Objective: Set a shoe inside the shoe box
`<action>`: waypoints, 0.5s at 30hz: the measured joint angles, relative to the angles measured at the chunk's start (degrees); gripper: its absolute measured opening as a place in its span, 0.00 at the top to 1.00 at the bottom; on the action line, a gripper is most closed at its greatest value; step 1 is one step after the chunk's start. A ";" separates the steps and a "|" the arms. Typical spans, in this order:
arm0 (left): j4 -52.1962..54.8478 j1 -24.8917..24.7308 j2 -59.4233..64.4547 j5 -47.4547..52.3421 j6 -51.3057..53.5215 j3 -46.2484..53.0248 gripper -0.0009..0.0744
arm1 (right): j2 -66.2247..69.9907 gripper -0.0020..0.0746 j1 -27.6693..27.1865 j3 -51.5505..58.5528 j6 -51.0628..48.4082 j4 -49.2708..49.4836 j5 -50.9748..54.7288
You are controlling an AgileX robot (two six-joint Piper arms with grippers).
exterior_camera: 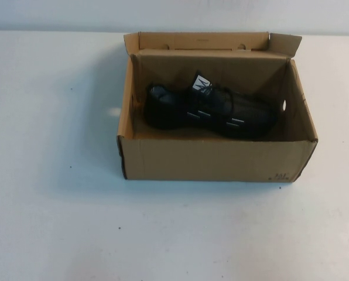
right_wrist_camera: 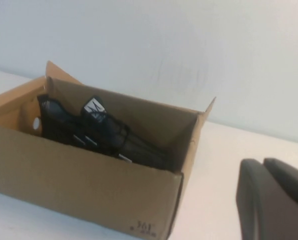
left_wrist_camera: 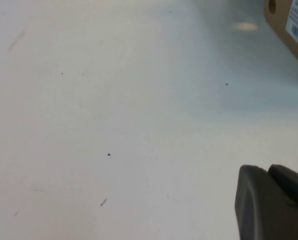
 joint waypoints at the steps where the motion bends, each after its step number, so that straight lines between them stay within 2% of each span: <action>1: 0.00 0.00 0.00 0.00 0.00 0.00 0.99 | -0.91 0.99 0.00 1.70 -0.09 0.10 -0.78; 9: 0.00 0.00 0.00 0.00 0.12 0.00 0.99 | -3.27 0.99 0.00 19.16 -0.27 2.87 -11.41; 15: 0.00 0.00 0.00 0.00 0.22 0.00 0.99 | -3.27 0.99 0.00 21.01 0.68 3.72 -12.16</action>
